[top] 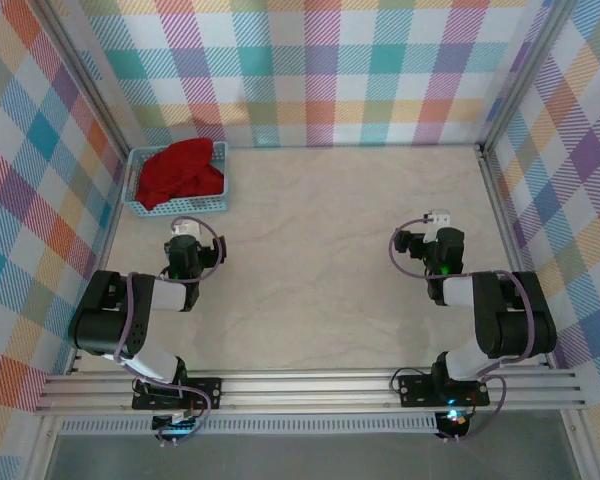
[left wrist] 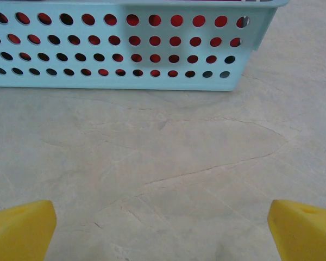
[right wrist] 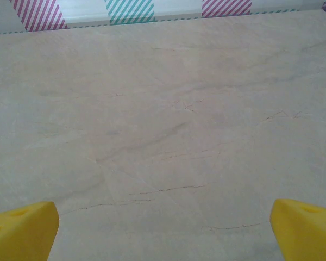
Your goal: Fold the inside-out t-shirt
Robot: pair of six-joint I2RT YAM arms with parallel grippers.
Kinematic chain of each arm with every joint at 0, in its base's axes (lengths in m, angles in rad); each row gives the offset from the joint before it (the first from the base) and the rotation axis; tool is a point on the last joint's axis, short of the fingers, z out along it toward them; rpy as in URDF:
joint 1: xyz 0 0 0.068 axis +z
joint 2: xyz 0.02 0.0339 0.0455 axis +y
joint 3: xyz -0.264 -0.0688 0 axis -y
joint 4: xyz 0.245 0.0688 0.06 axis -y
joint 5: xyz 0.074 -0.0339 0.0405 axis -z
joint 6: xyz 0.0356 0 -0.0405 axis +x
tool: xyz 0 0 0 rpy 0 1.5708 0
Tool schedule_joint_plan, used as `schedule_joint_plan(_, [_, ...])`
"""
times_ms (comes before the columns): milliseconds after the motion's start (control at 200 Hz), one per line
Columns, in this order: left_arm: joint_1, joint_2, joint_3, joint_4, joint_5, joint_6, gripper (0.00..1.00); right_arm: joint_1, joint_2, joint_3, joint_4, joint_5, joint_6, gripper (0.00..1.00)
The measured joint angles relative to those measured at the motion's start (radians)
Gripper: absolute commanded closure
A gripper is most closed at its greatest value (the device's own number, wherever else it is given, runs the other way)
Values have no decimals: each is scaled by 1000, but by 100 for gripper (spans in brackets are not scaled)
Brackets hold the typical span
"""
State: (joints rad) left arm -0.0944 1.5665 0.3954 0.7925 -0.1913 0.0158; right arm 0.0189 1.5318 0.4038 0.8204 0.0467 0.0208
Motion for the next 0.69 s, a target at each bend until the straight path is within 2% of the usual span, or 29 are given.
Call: schedule_joint_plan(695, [0, 0, 0, 0, 0, 0, 0, 0, 0, 0, 0, -7, 0, 0])
